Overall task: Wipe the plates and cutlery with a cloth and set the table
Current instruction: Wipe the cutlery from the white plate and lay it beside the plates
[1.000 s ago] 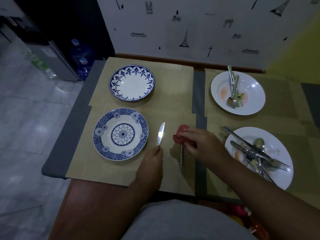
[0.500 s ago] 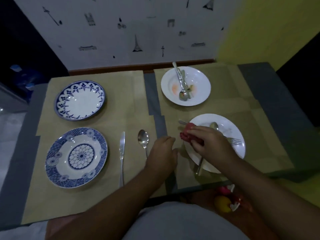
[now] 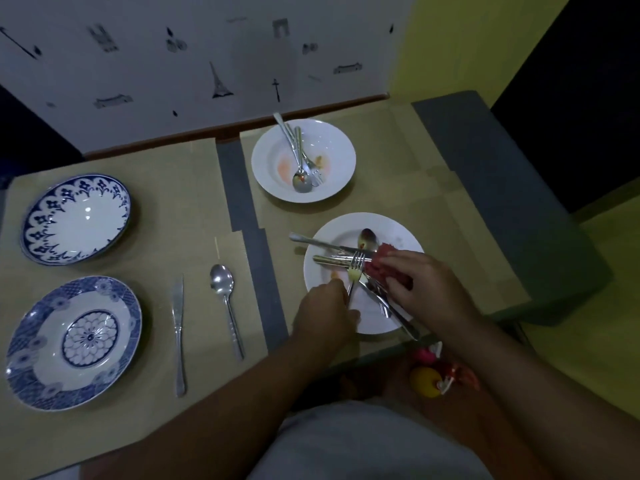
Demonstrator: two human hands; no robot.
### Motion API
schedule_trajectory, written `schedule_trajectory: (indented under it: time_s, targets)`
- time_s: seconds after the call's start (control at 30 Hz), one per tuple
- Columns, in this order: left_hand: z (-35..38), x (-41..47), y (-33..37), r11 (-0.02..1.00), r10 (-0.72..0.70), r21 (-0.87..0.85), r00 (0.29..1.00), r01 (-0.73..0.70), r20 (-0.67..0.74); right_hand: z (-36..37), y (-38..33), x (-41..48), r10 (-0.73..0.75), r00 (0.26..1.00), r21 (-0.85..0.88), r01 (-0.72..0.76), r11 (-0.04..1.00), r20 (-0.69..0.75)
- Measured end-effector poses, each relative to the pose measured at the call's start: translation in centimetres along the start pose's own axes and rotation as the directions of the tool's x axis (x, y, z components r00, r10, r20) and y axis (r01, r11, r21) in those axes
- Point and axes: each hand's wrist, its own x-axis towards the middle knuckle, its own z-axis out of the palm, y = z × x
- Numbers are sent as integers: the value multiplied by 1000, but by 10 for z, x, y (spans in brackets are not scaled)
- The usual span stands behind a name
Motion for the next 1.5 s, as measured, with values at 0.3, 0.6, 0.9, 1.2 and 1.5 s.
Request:
schedule_trajectory:
  time_s: [0.3, 0.6, 0.9, 1.2, 1.5]
  targets:
    - [-7, -3, 2, 906, -221, -380, 974, 186, -50, -1, 10, 5, -46, 999, 49, 47, 998, -8]
    - [-28, -29, -16, 649, -257, -734, 966, 201, 37, 13, -40, 22, -240, 970, 97, 241, 966, -21]
    - [-49, -51, -43, 543, -258, -822, 965, 174, 34, 33, -61, 47, -384, 919, -24, 388, 922, 92]
    - [-77, -63, -75, 497, -264, -856, 964, 144, 9, 54, -99, 49, -466, 874, -72, 478, 875, 139]
    - [-92, -63, -103, 549, -310, -805, 949, 225, 54, 63, -111, 75, -309, 951, -115, 308, 944, 10]
